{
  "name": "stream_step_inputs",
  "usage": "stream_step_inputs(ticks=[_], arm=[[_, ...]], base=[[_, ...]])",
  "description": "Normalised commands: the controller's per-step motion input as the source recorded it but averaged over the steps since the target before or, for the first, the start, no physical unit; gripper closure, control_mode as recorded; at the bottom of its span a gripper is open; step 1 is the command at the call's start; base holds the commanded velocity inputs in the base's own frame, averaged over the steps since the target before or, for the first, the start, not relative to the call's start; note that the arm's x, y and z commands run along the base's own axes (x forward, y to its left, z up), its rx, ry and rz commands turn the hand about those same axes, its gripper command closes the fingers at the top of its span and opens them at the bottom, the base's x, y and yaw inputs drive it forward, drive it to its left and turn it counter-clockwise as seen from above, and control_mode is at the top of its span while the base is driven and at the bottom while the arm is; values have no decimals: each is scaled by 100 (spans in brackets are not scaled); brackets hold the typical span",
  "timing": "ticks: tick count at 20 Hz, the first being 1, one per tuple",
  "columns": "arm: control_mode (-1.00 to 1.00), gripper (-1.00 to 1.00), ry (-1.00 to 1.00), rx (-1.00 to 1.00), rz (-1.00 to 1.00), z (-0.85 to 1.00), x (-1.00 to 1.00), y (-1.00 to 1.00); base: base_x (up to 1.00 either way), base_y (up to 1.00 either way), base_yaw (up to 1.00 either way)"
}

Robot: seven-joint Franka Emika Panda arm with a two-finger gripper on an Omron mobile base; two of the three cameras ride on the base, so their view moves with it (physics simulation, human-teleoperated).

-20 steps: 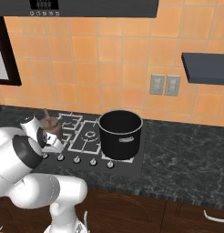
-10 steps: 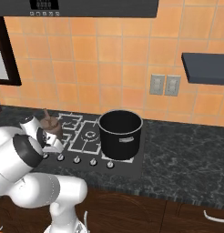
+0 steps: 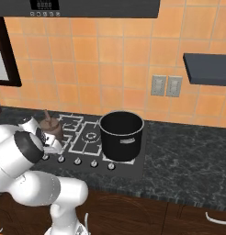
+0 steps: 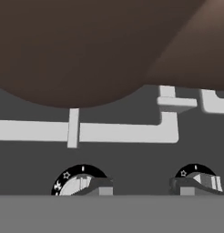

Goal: Pick the kettle from the counter and place it on a stove burner. Then turn the burner on.

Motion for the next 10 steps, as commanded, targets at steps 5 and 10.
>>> stream_step_inputs(ticks=[5,10], arm=[[-100,-100,0,0,0,0,16,11],[-100,-100,-2,0,0,1,2,3]], base=[[0,0,0],[0,0,0]])
